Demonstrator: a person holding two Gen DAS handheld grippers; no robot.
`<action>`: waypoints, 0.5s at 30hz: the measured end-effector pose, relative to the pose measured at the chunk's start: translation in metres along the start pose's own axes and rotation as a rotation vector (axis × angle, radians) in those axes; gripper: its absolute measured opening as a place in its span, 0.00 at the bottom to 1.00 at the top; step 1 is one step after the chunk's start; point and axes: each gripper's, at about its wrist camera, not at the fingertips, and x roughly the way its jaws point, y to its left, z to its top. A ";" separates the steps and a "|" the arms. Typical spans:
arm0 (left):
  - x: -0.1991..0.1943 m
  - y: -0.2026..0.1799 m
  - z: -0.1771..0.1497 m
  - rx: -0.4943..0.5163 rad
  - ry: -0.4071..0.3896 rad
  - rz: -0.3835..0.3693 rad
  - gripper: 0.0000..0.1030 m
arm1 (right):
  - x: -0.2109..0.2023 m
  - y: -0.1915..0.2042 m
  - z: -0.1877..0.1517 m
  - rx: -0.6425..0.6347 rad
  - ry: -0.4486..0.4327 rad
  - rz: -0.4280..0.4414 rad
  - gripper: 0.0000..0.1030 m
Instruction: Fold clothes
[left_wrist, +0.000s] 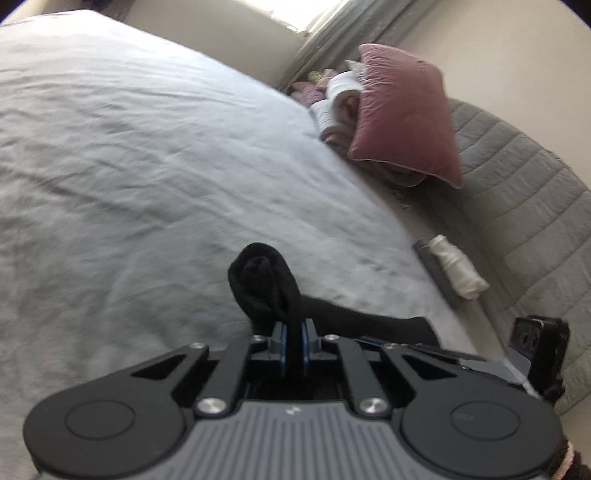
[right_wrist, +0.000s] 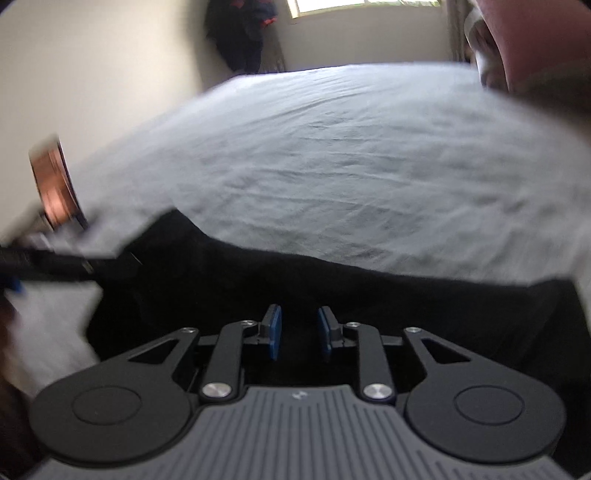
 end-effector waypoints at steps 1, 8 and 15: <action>0.004 -0.005 -0.001 0.008 0.008 -0.008 0.07 | -0.005 -0.005 0.001 0.056 -0.007 0.043 0.31; 0.035 -0.038 -0.010 0.071 0.087 -0.054 0.07 | -0.021 -0.052 0.002 0.502 -0.041 0.353 0.49; 0.063 -0.070 -0.020 0.140 0.171 -0.109 0.10 | -0.005 -0.071 -0.011 0.735 0.028 0.458 0.59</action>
